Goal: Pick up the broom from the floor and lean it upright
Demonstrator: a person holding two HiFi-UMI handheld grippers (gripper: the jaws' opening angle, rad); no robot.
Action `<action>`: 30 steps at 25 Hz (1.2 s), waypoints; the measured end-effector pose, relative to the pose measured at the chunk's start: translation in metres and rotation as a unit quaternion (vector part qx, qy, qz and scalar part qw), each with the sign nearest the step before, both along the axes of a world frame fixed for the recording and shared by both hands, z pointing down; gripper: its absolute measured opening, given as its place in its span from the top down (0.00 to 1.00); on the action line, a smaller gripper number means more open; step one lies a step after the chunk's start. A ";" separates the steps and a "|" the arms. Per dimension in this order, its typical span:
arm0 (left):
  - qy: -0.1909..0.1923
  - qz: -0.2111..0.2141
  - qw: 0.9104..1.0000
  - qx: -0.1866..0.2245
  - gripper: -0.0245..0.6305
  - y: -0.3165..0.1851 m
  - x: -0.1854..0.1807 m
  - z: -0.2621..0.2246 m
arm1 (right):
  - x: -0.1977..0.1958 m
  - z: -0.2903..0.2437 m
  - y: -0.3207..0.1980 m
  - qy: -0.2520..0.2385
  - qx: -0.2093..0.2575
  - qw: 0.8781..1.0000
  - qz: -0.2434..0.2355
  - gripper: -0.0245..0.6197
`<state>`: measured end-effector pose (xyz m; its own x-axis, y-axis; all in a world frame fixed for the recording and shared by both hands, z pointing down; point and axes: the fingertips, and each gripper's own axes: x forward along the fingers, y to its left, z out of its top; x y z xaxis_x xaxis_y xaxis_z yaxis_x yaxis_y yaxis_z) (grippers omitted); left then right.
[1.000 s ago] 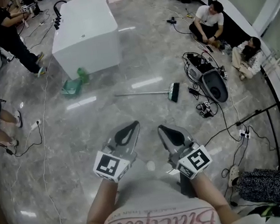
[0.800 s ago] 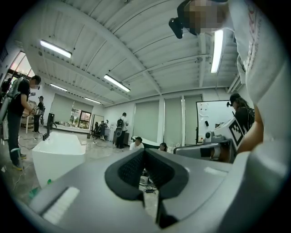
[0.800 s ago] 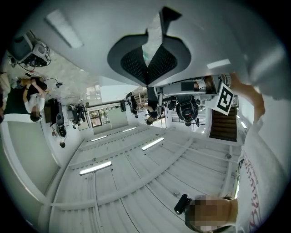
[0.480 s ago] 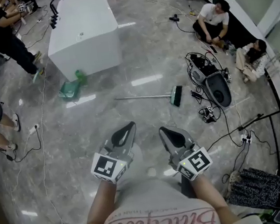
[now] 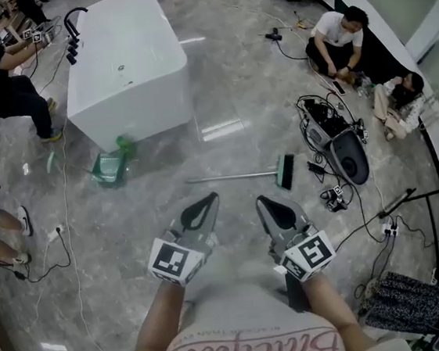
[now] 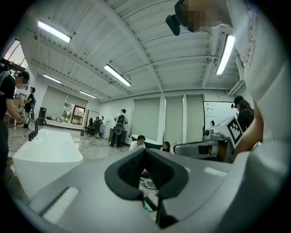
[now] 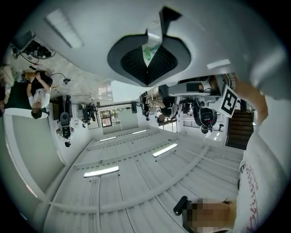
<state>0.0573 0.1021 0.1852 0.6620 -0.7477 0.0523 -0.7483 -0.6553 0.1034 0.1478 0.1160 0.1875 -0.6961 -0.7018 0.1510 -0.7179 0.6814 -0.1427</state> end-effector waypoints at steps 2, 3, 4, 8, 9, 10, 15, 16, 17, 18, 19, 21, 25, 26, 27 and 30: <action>0.000 -0.009 1.000 -0.005 0.96 -0.017 -0.012 0.003 | -0.006 0.004 -0.013 0.000 -0.006 1.000 0.001 0.96; 0.000 -0.015 1.000 -0.009 0.96 -0.025 -0.018 0.005 | -0.009 0.008 -0.018 0.002 -0.010 1.000 -0.002 0.96; 0.001 -0.021 1.000 -0.013 0.96 -0.032 -0.023 0.008 | -0.012 0.012 -0.024 0.006 -0.015 1.000 -0.007 0.96; 0.006 -0.033 0.999 -0.033 0.96 -0.062 -0.036 0.018 | -0.017 0.024 -0.056 0.013 -0.031 0.999 -0.008 0.96; 0.007 -0.037 0.998 -0.041 0.96 -0.070 -0.038 0.022 | -0.017 0.025 -0.066 0.012 -0.033 0.999 -0.002 0.96; 0.007 -0.040 0.998 -0.049 0.96 -0.078 -0.040 0.025 | -0.018 0.026 -0.075 0.011 -0.034 0.999 0.002 0.96; -0.003 -0.036 0.997 -0.062 0.96 -0.119 -0.037 0.032 | -0.013 0.037 -0.127 0.027 -0.047 0.998 -0.015 0.96; -0.008 -0.033 0.997 -0.063 0.96 -0.128 -0.037 0.034 | -0.012 0.041 -0.139 0.032 -0.049 0.998 -0.017 0.96; -0.012 -0.030 0.997 -0.066 0.96 -0.137 -0.037 0.039 | -0.011 0.045 -0.152 0.036 -0.050 0.998 -0.018 0.96; -0.012 -0.028 0.997 -0.071 0.96 -0.146 -0.037 0.045 | -0.010 0.051 -0.163 0.041 -0.051 0.998 -0.021 0.96; -0.012 -0.029 0.996 -0.078 0.96 -0.155 -0.038 0.054 | -0.010 0.058 -0.175 0.046 -0.052 0.997 -0.025 0.96; -0.020 -0.029 0.996 -0.086 0.96 -0.172 -0.041 0.074 | -0.012 0.077 -0.197 0.052 -0.051 0.997 -0.034 0.96; -0.032 -0.021 0.995 -0.096 0.96 -0.199 -0.050 0.120 | -0.026 0.138 -0.217 0.068 -0.083 0.992 -0.063 0.96; -0.034 -0.020 0.994 -0.101 0.96 -0.205 -0.054 0.138 | -0.032 0.159 -0.219 0.076 -0.090 0.991 -0.070 0.96; -0.037 -0.018 0.994 -0.105 0.96 -0.211 -0.060 0.159 | -0.037 0.183 -0.221 0.085 -0.094 0.989 -0.074 0.96; -0.049 0.000 0.993 -0.105 0.96 -0.231 -0.074 0.236 | -0.049 0.274 -0.229 0.118 -0.094 0.985 -0.079 0.96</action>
